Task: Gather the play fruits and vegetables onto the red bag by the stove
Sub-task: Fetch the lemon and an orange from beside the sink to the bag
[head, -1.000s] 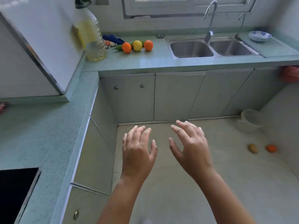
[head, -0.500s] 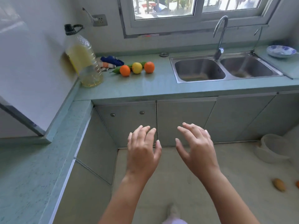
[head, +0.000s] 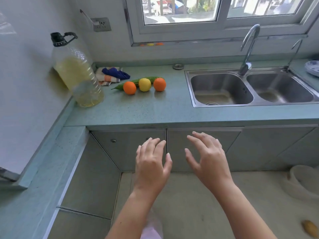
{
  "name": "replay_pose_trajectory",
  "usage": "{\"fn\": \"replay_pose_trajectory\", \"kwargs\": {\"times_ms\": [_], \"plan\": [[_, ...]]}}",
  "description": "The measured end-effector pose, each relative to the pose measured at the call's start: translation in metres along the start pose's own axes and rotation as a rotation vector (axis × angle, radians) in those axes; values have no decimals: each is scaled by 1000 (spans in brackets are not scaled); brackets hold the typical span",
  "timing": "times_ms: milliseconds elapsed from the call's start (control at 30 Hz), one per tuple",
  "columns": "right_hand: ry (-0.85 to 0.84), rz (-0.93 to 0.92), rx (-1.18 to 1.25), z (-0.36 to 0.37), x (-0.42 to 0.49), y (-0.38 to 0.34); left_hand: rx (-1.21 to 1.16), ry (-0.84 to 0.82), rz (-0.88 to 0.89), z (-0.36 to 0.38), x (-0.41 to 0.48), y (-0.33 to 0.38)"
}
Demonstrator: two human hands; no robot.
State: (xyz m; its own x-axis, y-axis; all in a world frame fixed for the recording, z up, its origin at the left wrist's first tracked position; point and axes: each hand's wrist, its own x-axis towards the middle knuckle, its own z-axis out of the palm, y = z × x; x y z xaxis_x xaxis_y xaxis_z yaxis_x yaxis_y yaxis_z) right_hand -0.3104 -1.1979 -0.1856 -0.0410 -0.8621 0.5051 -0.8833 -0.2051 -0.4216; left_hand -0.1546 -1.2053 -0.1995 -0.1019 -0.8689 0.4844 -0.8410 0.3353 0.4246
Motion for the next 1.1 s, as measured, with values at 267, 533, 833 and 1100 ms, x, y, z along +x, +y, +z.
{"fn": "replay_pose_trajectory", "kwargs": {"times_ms": [267,533,833,1100], "plan": [[-38,-31,-25,79,97,-6,-55,-8,-53,35,95,-78],[-50,-65,4,158,213,-39,-50,-58,-156,56,186,-173],[-143,9,-38,203,256,-17,-82,-146,-145,90,240,-203],[-187,-1,19,246,321,4,-66,-147,-164,121,302,-216]]}}
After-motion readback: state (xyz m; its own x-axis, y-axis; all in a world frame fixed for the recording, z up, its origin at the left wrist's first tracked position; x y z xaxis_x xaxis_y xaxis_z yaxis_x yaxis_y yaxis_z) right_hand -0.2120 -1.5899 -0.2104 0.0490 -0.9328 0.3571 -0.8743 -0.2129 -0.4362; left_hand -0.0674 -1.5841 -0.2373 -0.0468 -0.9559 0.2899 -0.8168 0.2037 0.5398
